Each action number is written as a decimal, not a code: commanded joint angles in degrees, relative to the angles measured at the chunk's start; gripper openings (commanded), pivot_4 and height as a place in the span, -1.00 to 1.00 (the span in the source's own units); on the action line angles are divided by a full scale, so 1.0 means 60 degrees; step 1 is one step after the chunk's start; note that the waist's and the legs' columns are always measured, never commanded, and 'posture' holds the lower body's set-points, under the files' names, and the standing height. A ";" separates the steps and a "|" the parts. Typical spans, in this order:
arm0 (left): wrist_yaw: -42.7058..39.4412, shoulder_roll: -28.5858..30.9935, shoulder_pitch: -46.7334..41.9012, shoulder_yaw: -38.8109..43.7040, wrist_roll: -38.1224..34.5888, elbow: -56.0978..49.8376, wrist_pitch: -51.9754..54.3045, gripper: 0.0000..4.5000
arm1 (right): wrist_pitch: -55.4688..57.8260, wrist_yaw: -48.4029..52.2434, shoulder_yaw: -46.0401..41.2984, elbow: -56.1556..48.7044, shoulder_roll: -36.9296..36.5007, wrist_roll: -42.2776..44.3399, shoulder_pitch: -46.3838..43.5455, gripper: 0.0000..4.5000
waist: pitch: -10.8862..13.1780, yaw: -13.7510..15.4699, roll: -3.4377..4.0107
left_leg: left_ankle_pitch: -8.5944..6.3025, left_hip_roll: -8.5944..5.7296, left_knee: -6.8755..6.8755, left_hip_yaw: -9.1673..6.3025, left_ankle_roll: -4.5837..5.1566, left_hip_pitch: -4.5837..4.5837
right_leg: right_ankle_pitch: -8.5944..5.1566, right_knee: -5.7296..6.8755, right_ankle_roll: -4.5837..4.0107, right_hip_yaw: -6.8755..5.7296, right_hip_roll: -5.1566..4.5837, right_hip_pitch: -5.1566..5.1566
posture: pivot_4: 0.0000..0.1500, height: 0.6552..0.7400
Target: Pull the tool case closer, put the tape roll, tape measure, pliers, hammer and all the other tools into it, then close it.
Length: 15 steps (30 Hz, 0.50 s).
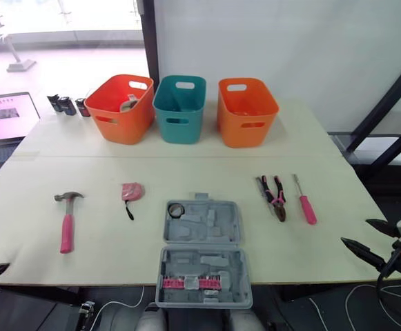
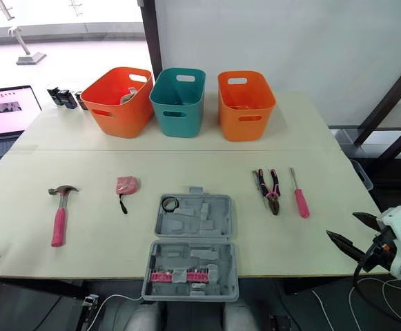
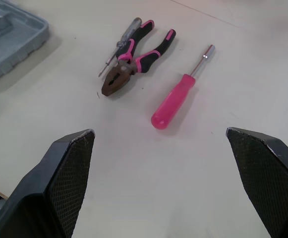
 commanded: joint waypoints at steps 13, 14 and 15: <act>0.6816 -0.5832 0.0061 -0.1655 -0.0505 -0.9728 0.4618 0.97 | 0.2544 -0.1500 0.4754 -0.4099 0.0579 0.1401 -0.4228 1.00 | -0.0009 0.0090 -0.0020 | 0.0006 -0.0003 0.0040 -0.0009 0.0007 0.0018 | 0.0023 -0.0016 0.0026 0.0015 0.0016 0.0056 | 1.00 1.00; 0.7208 -0.6051 -0.0007 -0.1859 -0.0220 -0.9838 0.4755 0.97 | 0.2556 -0.1493 0.4991 -0.4068 0.0598 0.1317 -0.4407 1.00 | -0.0009 0.0090 -0.0020 | 0.0006 -0.0003 0.0041 -0.0018 0.0007 0.0019 | 0.0024 -0.0015 0.0031 0.0015 0.0022 0.0059 | 1.00 1.00; 0.7808 -0.6386 -0.0205 -0.2007 0.0092 -0.9851 0.4820 0.97 | 0.2555 -0.1465 0.5245 -0.4050 0.0621 0.1249 -0.4614 1.00 | -0.0010 0.0095 -0.0022 | 0.0006 -0.0003 0.0042 -0.0020 0.0007 0.0018 | 0.0025 -0.0016 0.0034 0.0015 0.0024 0.0060 | 1.00 1.00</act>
